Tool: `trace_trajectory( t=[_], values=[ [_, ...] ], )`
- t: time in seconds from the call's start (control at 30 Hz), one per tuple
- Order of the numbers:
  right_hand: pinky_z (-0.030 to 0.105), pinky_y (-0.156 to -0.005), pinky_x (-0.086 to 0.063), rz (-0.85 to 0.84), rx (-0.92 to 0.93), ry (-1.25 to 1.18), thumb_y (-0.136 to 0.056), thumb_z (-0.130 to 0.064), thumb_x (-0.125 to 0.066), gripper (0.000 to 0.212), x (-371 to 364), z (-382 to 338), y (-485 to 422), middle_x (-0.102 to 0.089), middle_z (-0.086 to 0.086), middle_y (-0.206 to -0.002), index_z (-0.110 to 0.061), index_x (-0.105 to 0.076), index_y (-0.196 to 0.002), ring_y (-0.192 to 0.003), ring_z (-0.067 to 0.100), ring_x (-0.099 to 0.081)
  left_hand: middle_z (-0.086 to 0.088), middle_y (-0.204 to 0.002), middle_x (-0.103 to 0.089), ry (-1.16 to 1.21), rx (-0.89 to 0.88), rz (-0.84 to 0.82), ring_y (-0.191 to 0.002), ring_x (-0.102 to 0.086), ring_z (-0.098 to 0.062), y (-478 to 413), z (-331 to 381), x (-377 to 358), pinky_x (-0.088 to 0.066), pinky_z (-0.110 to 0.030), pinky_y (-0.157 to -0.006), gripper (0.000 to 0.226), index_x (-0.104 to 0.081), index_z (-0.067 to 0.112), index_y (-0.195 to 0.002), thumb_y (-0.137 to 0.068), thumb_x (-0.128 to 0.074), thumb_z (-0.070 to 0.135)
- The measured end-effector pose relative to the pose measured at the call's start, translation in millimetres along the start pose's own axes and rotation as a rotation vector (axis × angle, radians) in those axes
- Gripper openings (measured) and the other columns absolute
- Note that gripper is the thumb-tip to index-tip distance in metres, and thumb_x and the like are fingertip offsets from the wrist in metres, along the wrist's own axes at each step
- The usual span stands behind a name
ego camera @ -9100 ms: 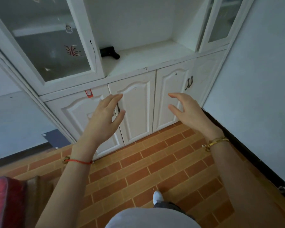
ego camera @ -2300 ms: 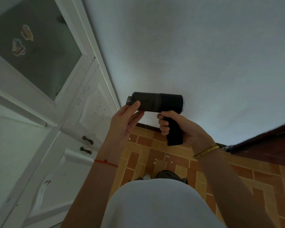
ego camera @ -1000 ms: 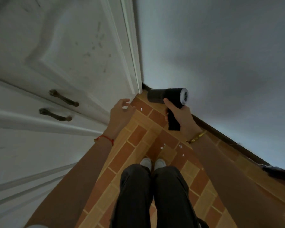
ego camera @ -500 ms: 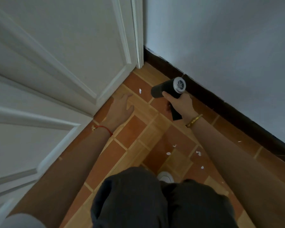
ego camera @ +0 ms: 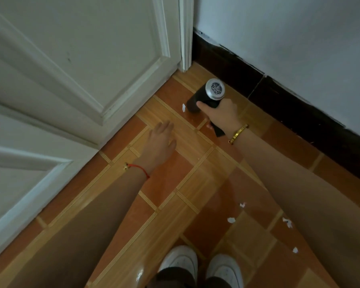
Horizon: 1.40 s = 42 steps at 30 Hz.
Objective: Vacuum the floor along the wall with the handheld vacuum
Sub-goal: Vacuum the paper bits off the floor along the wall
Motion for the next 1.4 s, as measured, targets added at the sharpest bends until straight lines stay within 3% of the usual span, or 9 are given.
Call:
trace_trajectory(
  t=[0.57, 0.7, 0.8, 0.87, 0.97, 1.13, 1.27, 1.33, 1.4],
  values=[
    [0.023, -0.044, -0.05, -0.099, 0.075, 0.058, -0.084, -0.036, -0.073, 0.03, -3.3, 13.5, 11.1, -0.065, 0.006, -0.061, -0.008, -0.063, -0.079, -0.038, 0.011, -0.057, -0.01, -0.165, -0.014, -0.038, -0.02, -0.031, -0.152, -0.008, -0.033, 7.5, -5.2, -33.4, -0.018, -0.055, -0.12, 0.064, -0.022, 0.013, -0.155, -0.099, -0.049, 0.026],
    [0.016, -0.038, -0.045, 0.008, 0.133, 0.12, -0.085, -0.037, -0.072, 0.028, 16.4, 27.7, 31.7, -0.064, 0.004, -0.06, -0.011, -0.061, -0.078, -0.033, 0.003, -0.055, -0.009, -0.165, -0.01, -0.048, -0.059, 0.006, -0.153, -0.003, -0.031, 21.5, 7.6, -32.7, -0.011, -0.053, -0.122, 0.066, -0.017, 0.013, -0.156, -0.1, -0.048, 0.026],
    [0.016, -0.041, -0.048, -0.036, 0.1, 0.134, -0.084, -0.038, -0.072, 0.026, 26.2, 41.7, 44.0, -0.063, 0.0, -0.056, -0.018, -0.059, -0.074, -0.035, 0.003, -0.055, -0.008, -0.166, -0.009, -0.06, -0.099, -0.005, -0.153, -0.003, -0.03, 28.4, 19.4, -34.1, -0.01, -0.052, -0.123, 0.066, -0.014, 0.013, -0.157, -0.1, -0.047, 0.026],
    [0.013, -0.042, -0.046, 0.021, 0.12, 0.218, -0.084, -0.044, -0.07, 0.032, 37.5, 49.1, 52.1, -0.061, -0.004, -0.048, -0.02, -0.057, -0.067, -0.036, 0.003, -0.057, -0.007, -0.166, -0.007, -0.068, -0.124, -0.024, -0.153, -0.002, -0.029, 30.6, 28.5, -35.7, -0.01, -0.053, -0.123, 0.067, -0.012, 0.014, -0.157, -0.101, -0.046, 0.027],
    [0.017, -0.048, -0.05, 0.112, 0.114, 0.259, -0.084, -0.049, -0.067, 0.035, 55.3, 61.0, 65.3, -0.061, -0.003, -0.05, -0.022, -0.055, -0.064, -0.038, 0.005, -0.059, -0.007, -0.166, -0.006, -0.067, -0.159, -0.046, -0.153, 0.0, -0.028, 32.5, 43.9, -39.9, -0.008, -0.052, -0.123, 0.067, -0.01, 0.014, -0.157, -0.102, -0.044, 0.029],
    [0.017, -0.052, -0.045, 0.08, 0.145, 0.258, -0.087, -0.044, -0.067, 0.034, 65.9, 72.3, 88.3, -0.055, -0.01, -0.053, -0.031, -0.047, -0.062, -0.043, 0.002, -0.055, -0.009, -0.166, -0.001, -0.087, -0.216, -0.11, -0.153, 0.002, -0.03, 33.4, 69.3, -56.1, -0.007, -0.054, -0.123, 0.069, -0.006, 0.014, -0.158, -0.102, -0.044, 0.029],
    [0.011, -0.047, -0.043, 0.179, 0.13, 0.205, -0.086, -0.047, -0.066, 0.025, 86.7, 86.7, 91.0, -0.058, -0.01, -0.062, -0.025, -0.056, -0.084, -0.042, 0.004, -0.056, -0.008, -0.166, 0.001, -0.115, -0.226, -0.151, -0.153, 0.006, -0.029, 33.1, 82.4, -66.5, -0.004, -0.052, -0.123, 0.072, -0.005, 0.013, -0.157, -0.101, -0.045, 0.032],
    [0.015, -0.046, -0.048, 0.25, 0.098, 0.176, -0.083, -0.053, -0.066, 0.045, 102.6, 94.6, 90.1, -0.065, -0.003, -0.072, -0.013, -0.061, -0.102, -0.043, 0.004, -0.059, -0.007, -0.166, 0.002, -0.129, -0.249, -0.162, -0.153, 0.006, -0.029, 32.8, 89.5, -70.7, -0.002, -0.053, -0.123, 0.074, -0.006, 0.013, -0.157, -0.1, -0.048, 0.033],
    [0.026, -0.059, -0.057, 0.276, 0.087, 0.202, -0.081, -0.058, -0.065, 0.055, 113.3, 99.3, 90.9, -0.068, 0.0, -0.08, -0.011, -0.062, -0.11, -0.053, 0.008, -0.061, -0.007, -0.166, 0.002, -0.145, -0.264, -0.174, -0.153, 0.006, -0.029, 32.3, 96.7, -74.6, -0.001, -0.053, -0.122, 0.075, -0.006, 0.014, -0.157, -0.099, -0.05, 0.033]
  ],
)
Point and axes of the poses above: each hand's wrist, its own y-axis away from the middle knuckle, its own x-axis out of the back of the hand, z = x × y, the point moved 9 cm from there along -y, towards the middle knuckle
